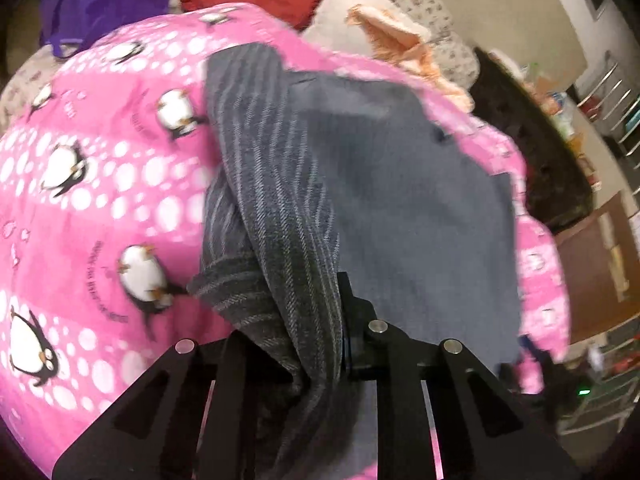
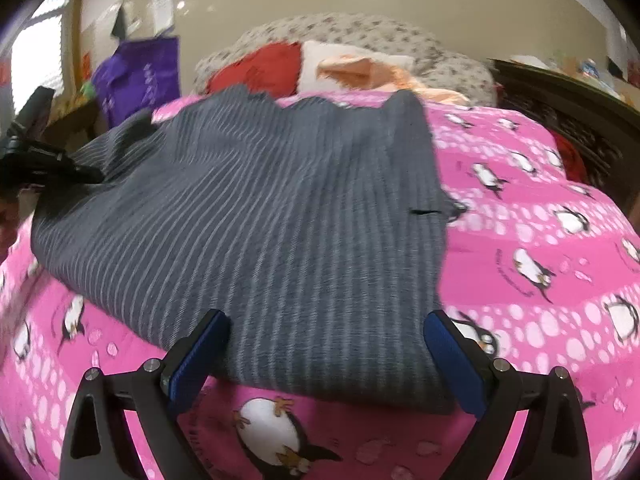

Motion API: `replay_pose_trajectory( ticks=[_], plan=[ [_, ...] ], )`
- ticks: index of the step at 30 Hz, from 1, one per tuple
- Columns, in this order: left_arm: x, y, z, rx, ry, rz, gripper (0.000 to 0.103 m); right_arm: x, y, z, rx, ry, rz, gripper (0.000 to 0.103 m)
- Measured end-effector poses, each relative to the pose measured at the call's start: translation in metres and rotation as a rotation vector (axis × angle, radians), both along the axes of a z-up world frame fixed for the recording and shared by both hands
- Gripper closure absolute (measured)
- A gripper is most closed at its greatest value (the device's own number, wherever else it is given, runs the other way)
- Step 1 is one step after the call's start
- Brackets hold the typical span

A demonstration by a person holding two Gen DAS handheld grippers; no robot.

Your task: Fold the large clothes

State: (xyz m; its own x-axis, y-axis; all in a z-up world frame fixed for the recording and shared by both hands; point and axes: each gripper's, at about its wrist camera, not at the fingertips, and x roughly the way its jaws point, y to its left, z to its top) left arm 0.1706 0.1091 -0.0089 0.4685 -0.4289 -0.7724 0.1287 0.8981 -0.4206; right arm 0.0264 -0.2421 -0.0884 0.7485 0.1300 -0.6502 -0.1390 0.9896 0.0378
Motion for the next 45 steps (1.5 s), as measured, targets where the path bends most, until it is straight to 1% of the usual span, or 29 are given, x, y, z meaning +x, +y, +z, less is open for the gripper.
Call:
replay_pose_trajectory(
  ticks=[1,3,4,6,10,12,14,17,20,21,23,24,25,28,30,32,33,35,36,38,40,42,45],
  plan=[
    [0.0,-0.008,0.009,-0.009,0.003,-0.014,0.089,-0.002,-0.005,0.002,0.014,-0.007,-0.023,0.005],
    [0.0,-0.023,0.021,0.034,-0.018,-0.042,0.089,-0.007,-0.016,0.006,0.048,-0.018,-0.055,0.005],
    [0.001,-0.029,0.022,0.054,-0.017,-0.055,0.089,-0.009,-0.021,0.007,0.06,-0.021,-0.068,0.005],
    [0.004,-0.035,0.019,0.066,-0.003,-0.055,0.089,-0.015,-0.031,0.01,0.069,-0.026,-0.095,0.005],
    [0.009,-0.052,0.027,0.035,0.003,-0.06,0.089,-0.026,-0.055,0.019,0.054,-0.055,-0.131,0.005],
    [0.011,-0.063,0.033,0.002,0.007,-0.064,0.089,-0.03,-0.069,0.021,0.04,-0.064,-0.155,0.005],
    [0.012,-0.081,0.042,-0.055,0.009,-0.077,0.089,-0.033,-0.084,0.022,0.028,-0.066,-0.184,0.005],
    [0.019,-0.122,0.055,-0.107,0.007,-0.1,0.089,-0.036,-0.109,0.018,0.032,-0.055,-0.232,0.005],
    [0.021,-0.172,0.061,-0.113,0.0,-0.147,0.09,-0.043,-0.129,0.014,0.055,-0.044,-0.275,0.005],
    [0.022,-0.187,0.061,-0.114,0.002,-0.16,0.09,-0.046,-0.134,0.012,0.058,-0.041,-0.285,0.005],
    [0.021,-0.222,0.057,-0.132,0.012,-0.188,0.095,-0.05,-0.14,0.009,0.058,-0.039,-0.294,0.005],
    [0.02,-0.236,0.053,-0.132,0.021,-0.198,0.095,-0.053,-0.143,0.006,0.057,-0.035,-0.299,0.005],
    [0.019,-0.254,0.046,-0.128,0.035,-0.203,0.095,-0.054,-0.145,0.004,0.06,-0.03,-0.303,0.005],
    [0.017,-0.29,0.019,-0.095,0.069,-0.211,0.096,-0.058,-0.154,-0.012,0.089,0.006,-0.319,0.006],
    [0.013,-0.298,0.003,-0.088,0.088,-0.215,0.096,-0.062,-0.157,-0.017,0.104,0.008,-0.311,0.006],
    [0.01,-0.303,-0.006,-0.077,0.09,-0.214,0.096,-0.065,-0.153,-0.02,0.082,0.006,-0.293,0.006],
    [0.009,-0.303,-0.008,-0.08,0.092,-0.215,0.096,-0.065,-0.152,-0.021,0.075,0.004,-0.288,0.006],
    [0.008,-0.303,-0.006,-0.039,0.075,-0.211,0.096,-0.066,-0.152,-0.02,0.074,-0.006,-0.289,0.006],
    [0.008,-0.304,-0.006,-0.033,0.077,-0.215,0.096,-0.066,-0.152,-0.019,0.077,-0.004,-0.293,0.006],
    [0.008,-0.305,-0.009,-0.048,0.117,-0.22,0.095,-0.068,-0.152,-0.018,0.071,-0.003,-0.311,0.006],
    [0.001,-0.306,-0.009,-0.068,0.135,-0.228,0.095,-0.073,-0.15,-0.015,0.044,0.002,-0.33,0.006],
    [-0.009,-0.305,-0.001,-0.109,0.116,-0.232,0.095,-0.08,-0.148,-0.013,0.035,0.003,-0.339,0.006],
    [-0.018,-0.294,0.027,-0.186,0.057,-0.201,0.095,-0.094,-0.147,-0.005,0.022,-0.004,-0.36,0.006]
  ],
)
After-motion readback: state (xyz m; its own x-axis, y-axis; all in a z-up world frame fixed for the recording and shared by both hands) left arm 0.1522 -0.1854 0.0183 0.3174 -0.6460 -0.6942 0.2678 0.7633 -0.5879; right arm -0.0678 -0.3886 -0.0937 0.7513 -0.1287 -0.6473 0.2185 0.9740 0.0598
